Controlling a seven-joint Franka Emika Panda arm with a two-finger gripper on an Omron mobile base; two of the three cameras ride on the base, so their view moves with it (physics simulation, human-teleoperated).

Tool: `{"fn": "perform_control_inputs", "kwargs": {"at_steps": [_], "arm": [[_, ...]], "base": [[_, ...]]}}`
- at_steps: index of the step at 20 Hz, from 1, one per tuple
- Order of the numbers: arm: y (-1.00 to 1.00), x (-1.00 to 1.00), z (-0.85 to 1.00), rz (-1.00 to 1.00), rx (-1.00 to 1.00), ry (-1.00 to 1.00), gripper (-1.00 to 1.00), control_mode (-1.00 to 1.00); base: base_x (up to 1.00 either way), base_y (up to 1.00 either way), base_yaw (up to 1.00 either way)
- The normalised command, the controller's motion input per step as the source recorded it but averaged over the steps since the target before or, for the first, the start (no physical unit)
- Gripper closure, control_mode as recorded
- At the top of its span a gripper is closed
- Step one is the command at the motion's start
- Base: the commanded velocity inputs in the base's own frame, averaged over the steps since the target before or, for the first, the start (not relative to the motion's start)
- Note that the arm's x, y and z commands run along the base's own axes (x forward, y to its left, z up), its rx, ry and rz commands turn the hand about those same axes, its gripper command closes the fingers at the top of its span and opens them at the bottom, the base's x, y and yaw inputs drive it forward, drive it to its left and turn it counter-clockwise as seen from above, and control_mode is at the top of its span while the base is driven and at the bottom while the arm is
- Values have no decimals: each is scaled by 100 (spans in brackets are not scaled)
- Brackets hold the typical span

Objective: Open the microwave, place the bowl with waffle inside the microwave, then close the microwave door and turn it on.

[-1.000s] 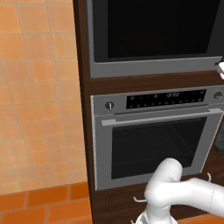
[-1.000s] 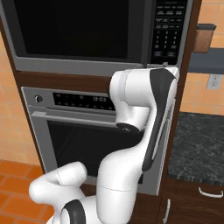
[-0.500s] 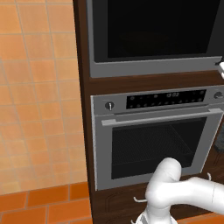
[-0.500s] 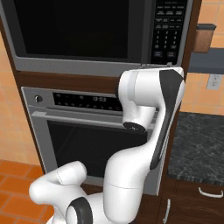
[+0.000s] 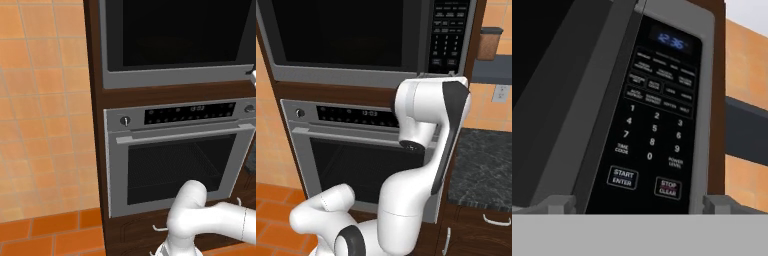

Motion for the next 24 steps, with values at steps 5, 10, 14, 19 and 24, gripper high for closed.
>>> {"fn": "perform_control_inputs", "kwargs": {"at_steps": [5, 10, 14, 19, 24], "arm": [[-42, 31, 0, 0, 8, 6, -100, -100], [-54, 3, 0, 0, 8, 1, -100, -100], [-37, 15, 4, 0, 6, 2, -100, -100], [-15, 31, 20, 1, 6, 6, -100, -100], [-12, 31, 27, 0, 5, 6, -100, -100]], "base": [[0, 0, 0], [0, 0, 0], [0, 0, 0], [0, 0, 0], [0, 0, 0]]}}
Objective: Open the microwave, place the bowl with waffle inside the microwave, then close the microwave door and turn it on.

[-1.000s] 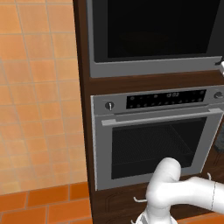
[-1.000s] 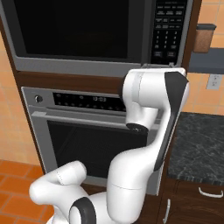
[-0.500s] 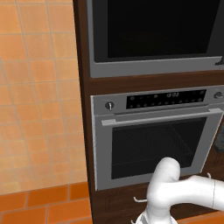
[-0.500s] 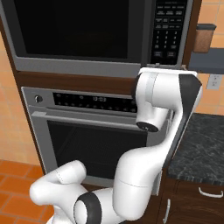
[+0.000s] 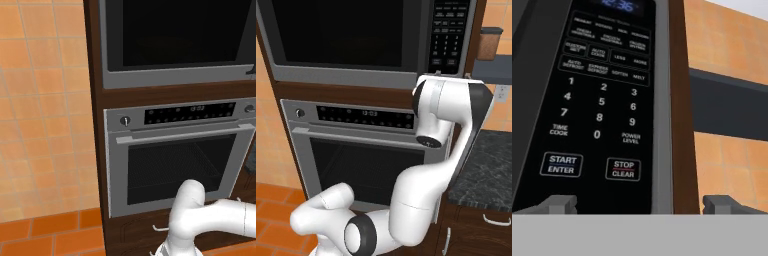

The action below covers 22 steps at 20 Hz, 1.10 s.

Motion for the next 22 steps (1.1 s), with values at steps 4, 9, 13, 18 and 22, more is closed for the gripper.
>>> {"fn": "perform_control_inputs", "kwargs": {"at_steps": [4, 9, 13, 18, 22], "arm": [[-28, 4, 30, 0, 3, 4, -100, -100], [-27, 0, 37, 1, 0, 1, -100, -100], [-38, -3, 31, 7, 0, 0, -100, -100], [-51, 0, 8, 5, 1, 0, -100, -100], [-54, 0, 1, 1, 0, 0, -100, -100]], "base": [[0, 0, 0], [0, 0, 0], [0, 0, 0], [0, 0, 0], [0, 0, 0]]}}
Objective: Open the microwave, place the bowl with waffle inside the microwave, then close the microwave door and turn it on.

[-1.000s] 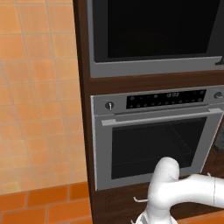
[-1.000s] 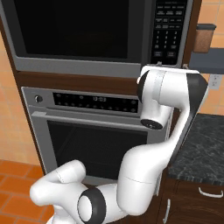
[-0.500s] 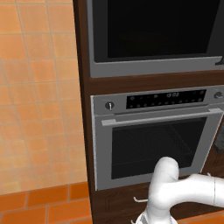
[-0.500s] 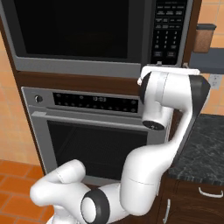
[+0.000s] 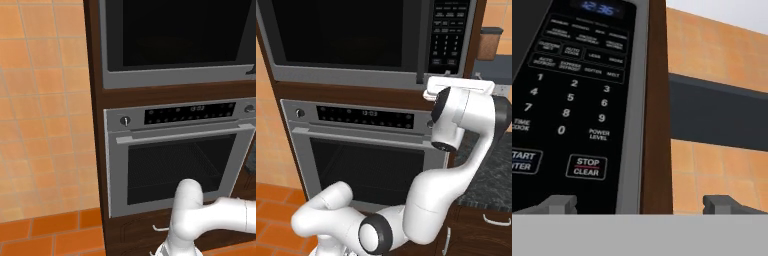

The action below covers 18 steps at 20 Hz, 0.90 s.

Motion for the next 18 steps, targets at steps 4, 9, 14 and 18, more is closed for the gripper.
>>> {"fn": "perform_control_inputs", "kwargs": {"at_steps": [4, 9, 14, 18], "arm": [[-10, 0, 16, 3, 0, 0, -100, -100], [-2, 0, 27, 14, 0, 1, -100, -100], [0, 7, 14, 19, 0, 7, -100, -100], [-16, 8, 9, 6, 0, 5, -100, -100]], "base": [[0, 0, 0], [0, 0, 0], [0, 0, 0], [0, 0, 0]]}}
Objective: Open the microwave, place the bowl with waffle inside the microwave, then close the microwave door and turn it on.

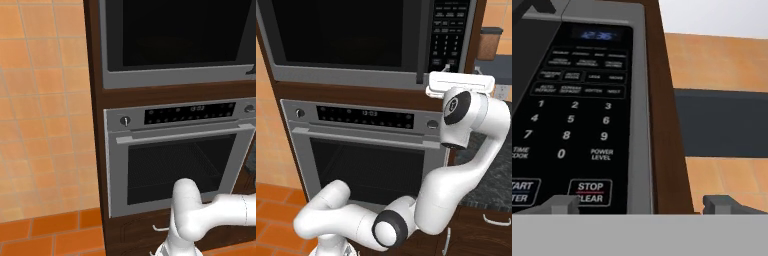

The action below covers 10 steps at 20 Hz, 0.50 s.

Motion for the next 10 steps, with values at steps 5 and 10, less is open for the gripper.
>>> {"fn": "perform_control_inputs", "kwargs": {"at_steps": [5, 10], "arm": [[-4, -25, 25, 0, 0, 0, -100, -100], [0, -3, 25, 7, 0, 4, -100, -100]], "base": [[0, 0, 0], [0, 0, 0]]}}
